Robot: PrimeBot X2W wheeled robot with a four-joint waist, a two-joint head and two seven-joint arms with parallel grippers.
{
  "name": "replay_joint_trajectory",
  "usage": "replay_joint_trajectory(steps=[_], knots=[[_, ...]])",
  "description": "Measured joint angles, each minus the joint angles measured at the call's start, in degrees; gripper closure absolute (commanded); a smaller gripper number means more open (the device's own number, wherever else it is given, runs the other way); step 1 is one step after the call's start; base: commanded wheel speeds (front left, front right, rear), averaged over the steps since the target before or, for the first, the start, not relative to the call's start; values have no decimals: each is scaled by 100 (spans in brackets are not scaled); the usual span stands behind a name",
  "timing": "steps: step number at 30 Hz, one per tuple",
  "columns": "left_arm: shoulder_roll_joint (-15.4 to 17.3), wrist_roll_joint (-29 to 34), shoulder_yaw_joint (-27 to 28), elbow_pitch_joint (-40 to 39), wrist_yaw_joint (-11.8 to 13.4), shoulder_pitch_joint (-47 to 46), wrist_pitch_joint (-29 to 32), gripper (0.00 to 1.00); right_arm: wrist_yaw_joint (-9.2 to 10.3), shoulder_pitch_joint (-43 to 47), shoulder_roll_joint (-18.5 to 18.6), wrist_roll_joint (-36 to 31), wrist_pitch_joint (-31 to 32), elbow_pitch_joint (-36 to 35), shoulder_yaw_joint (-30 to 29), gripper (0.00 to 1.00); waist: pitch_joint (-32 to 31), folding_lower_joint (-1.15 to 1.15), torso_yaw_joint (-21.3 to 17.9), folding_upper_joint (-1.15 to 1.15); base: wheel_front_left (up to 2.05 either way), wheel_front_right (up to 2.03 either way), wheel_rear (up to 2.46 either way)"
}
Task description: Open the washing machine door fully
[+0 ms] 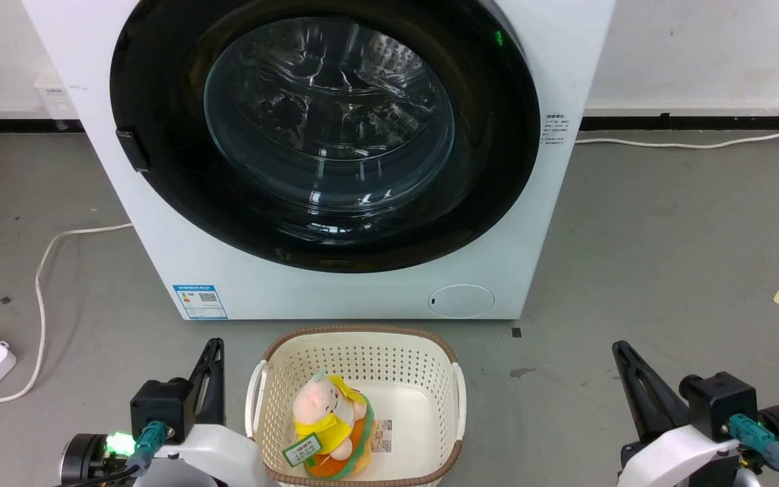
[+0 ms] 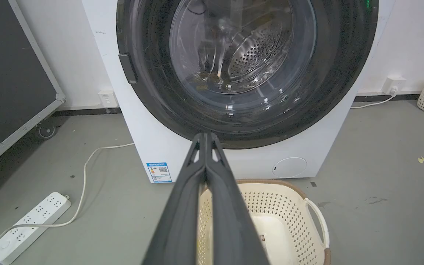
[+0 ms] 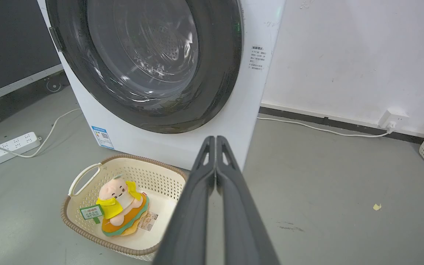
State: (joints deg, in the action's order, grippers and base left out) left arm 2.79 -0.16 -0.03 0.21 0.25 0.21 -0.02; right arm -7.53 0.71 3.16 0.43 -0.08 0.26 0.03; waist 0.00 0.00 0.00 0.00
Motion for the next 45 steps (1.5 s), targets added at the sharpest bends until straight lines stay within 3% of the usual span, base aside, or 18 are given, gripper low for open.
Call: replay_joint_trajectory(steps=[3,4,27,45], knots=[[0,0,0,0,0,0,0,100,0,0,0,0,0,0,0,100,0,0,0,0,0,0,0],[0,-1,0,1,1,0,0,0,0,1,1,3,-1,1,0,0,0,0,0,0,0,0,0],[-1,-2,-148,-23,14,-26,-164,0,0,-10,1,119,-168,-7,11,0,163,0,31,0,0,0,0],[-1,-47,-416,-168,79,-291,-408,0,0,-1008,339,708,-223,89,-90,0,722,1,208,0,0,0,0]])
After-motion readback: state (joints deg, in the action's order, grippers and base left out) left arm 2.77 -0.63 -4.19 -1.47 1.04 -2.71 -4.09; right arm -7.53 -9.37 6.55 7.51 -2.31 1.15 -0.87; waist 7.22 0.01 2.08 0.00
